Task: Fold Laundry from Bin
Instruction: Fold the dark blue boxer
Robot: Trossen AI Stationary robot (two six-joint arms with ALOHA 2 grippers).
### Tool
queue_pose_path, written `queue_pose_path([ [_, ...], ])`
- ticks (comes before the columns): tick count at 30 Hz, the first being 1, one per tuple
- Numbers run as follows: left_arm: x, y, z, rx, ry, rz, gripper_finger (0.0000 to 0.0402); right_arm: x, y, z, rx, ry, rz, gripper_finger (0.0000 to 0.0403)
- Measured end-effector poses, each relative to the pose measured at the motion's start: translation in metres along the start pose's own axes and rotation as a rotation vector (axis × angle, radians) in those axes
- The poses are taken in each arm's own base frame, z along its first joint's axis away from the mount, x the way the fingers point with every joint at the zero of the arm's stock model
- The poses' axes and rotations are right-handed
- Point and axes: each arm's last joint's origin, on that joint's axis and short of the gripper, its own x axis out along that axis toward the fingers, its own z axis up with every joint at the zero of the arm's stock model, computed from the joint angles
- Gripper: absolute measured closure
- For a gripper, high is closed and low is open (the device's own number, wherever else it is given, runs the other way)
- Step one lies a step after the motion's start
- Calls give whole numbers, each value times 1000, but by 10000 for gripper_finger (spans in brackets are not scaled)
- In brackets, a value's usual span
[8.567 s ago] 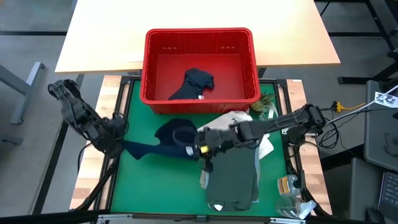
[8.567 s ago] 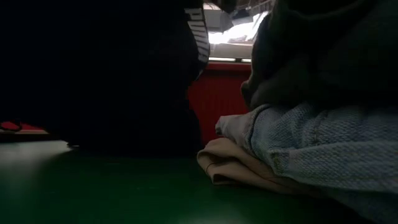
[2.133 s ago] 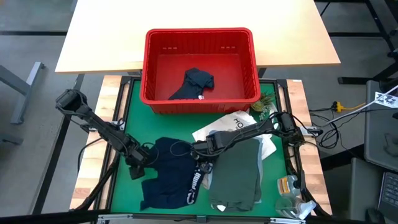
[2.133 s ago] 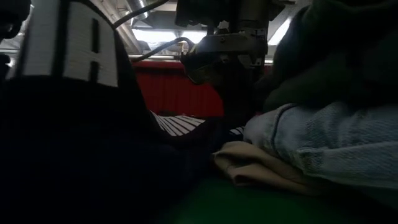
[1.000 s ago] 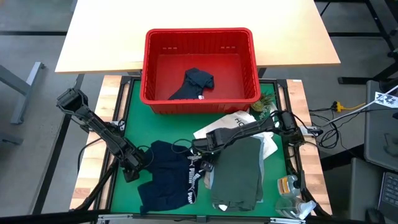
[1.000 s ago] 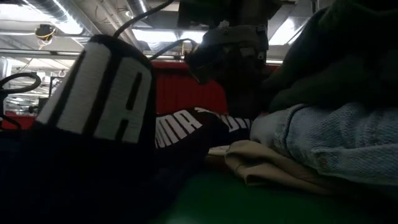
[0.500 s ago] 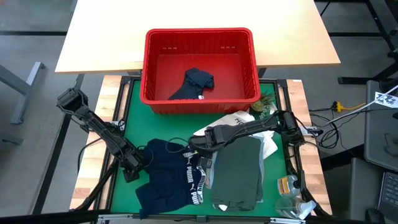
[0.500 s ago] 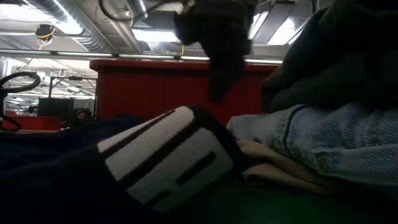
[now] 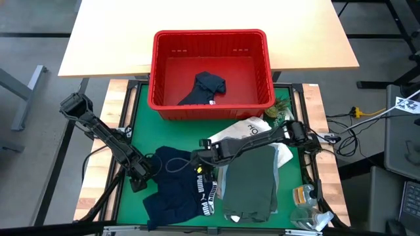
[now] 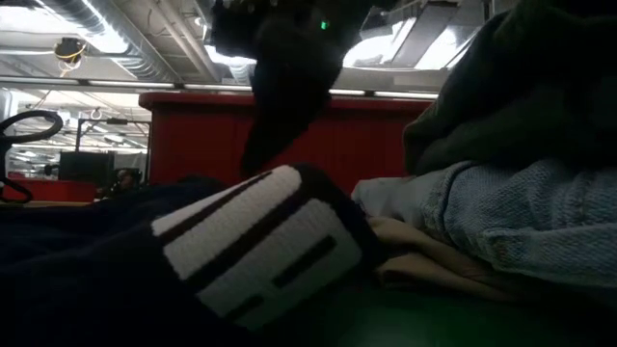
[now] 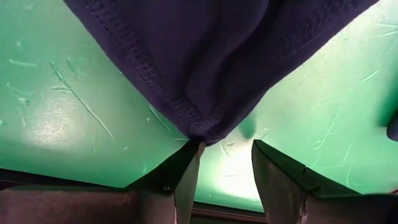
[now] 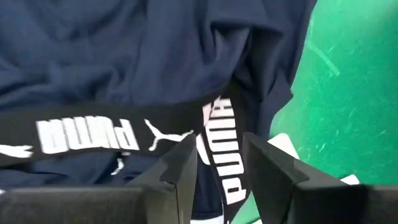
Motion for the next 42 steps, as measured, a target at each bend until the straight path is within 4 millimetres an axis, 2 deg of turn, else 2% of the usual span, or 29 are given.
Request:
queue_pose_path([
  [6, 0, 0, 0, 0, -3, 1, 257, 17, 2, -5, -60, 36, -15, 272],
  [15, 0, 0, 0, -1, -4, 1, 257, 18, 0, -6, -105, 41, -52, 272],
  [24, 0, 0, 0, -18, -6, 1, 257, 33, 2, -11, -137, 68, -51, 272],
  [35, 0, 0, 0, -18, -7, 0, 257, 34, -1, -11, -140, 72, -137, 272],
  [38, 0, 0, 0, -18, -6, 0, 257, 34, -1, -11, -140, 75, -139, 287],
  [42, 0, 0, 0, -18, -7, 0, 257, 34, -1, -11, -140, 75, -139, 336],
])
